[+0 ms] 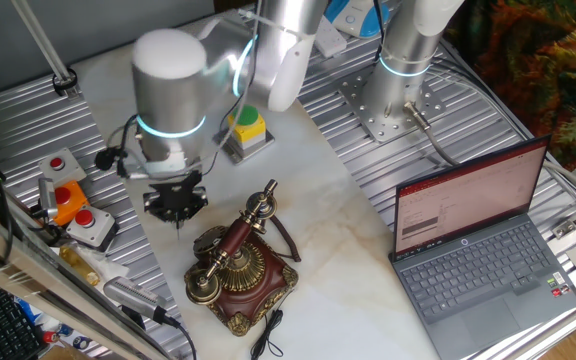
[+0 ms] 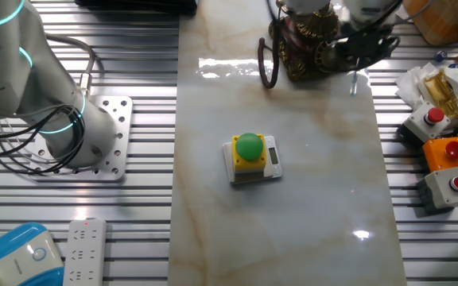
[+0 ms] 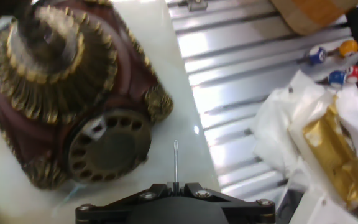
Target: Dial a number on an old rotary phone
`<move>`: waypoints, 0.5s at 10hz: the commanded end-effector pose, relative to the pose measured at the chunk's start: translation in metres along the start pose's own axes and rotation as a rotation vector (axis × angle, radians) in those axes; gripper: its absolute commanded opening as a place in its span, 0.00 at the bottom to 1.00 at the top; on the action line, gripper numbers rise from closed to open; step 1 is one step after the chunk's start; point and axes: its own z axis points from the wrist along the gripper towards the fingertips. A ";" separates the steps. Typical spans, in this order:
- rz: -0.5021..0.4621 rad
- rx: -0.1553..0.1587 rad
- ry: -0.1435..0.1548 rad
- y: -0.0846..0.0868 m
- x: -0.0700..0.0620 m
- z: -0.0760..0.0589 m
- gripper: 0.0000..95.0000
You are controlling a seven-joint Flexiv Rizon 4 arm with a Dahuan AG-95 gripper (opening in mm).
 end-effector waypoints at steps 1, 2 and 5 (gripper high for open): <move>-0.055 0.002 0.008 -0.005 -0.005 -0.001 0.00; -0.082 0.000 0.010 -0.007 -0.006 -0.001 0.00; -0.226 -0.007 0.026 -0.014 -0.012 -0.001 0.00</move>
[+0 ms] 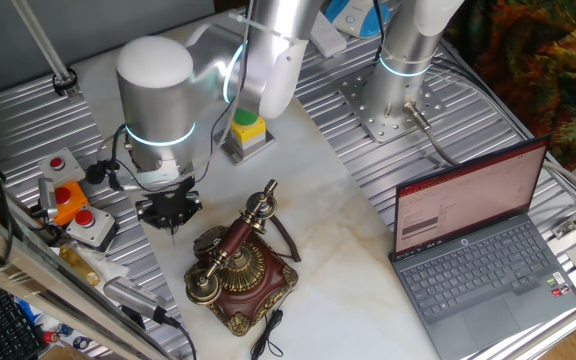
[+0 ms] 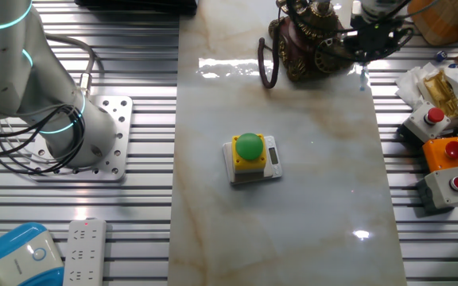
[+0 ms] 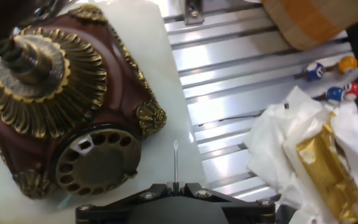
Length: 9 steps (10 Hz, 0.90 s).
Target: Dial a number on an old rotary phone
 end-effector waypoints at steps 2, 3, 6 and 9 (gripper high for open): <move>-0.209 0.002 0.010 -0.014 -0.014 0.001 0.00; -0.255 0.002 0.011 -0.018 -0.021 0.001 0.00; -0.307 -0.016 0.036 -0.017 -0.036 -0.009 0.00; -0.362 -0.030 0.061 -0.011 -0.037 -0.016 0.00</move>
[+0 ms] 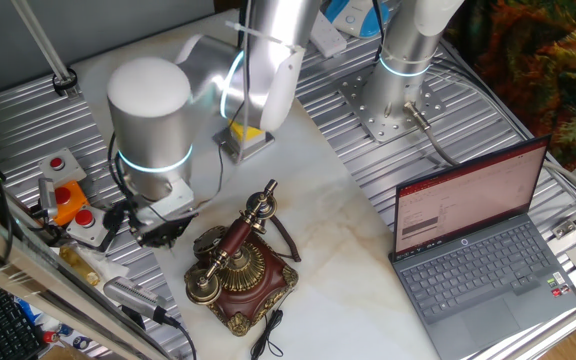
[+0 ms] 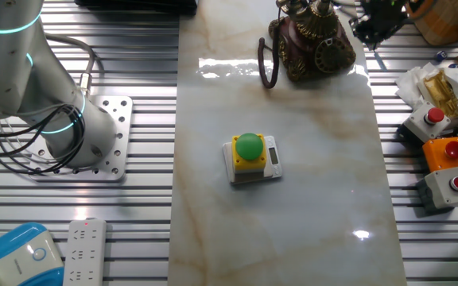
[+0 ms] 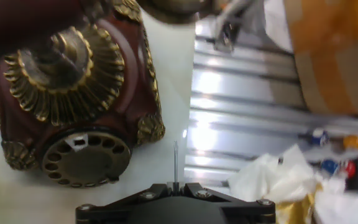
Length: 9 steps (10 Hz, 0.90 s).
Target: Dial a number on an old rotary phone
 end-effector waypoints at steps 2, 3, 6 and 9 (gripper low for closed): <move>-0.054 -0.009 0.014 0.015 0.001 -0.003 0.00; -0.062 -0.009 0.013 0.022 0.002 -0.003 0.00; -0.083 -0.015 0.019 0.037 0.001 -0.004 0.00; -0.121 -0.020 0.030 0.044 -0.001 -0.003 0.00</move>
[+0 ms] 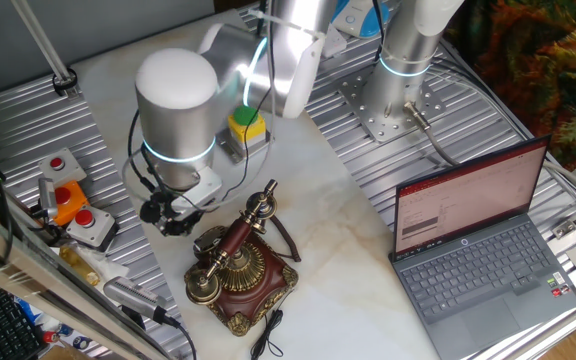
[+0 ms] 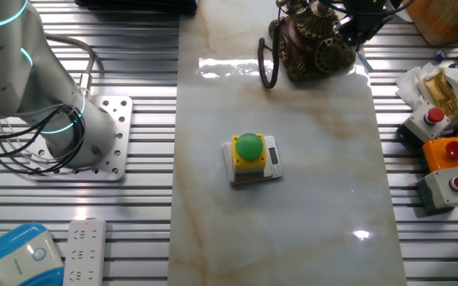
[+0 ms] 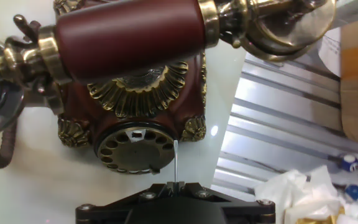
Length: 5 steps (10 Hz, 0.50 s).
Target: Dial a number on an old rotary phone
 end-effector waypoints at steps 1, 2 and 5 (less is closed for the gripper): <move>-0.019 -0.005 0.012 0.005 0.000 -0.001 0.00; -0.024 -0.005 0.012 0.009 0.002 -0.003 0.00; -0.040 -0.009 0.016 0.019 0.008 -0.008 0.00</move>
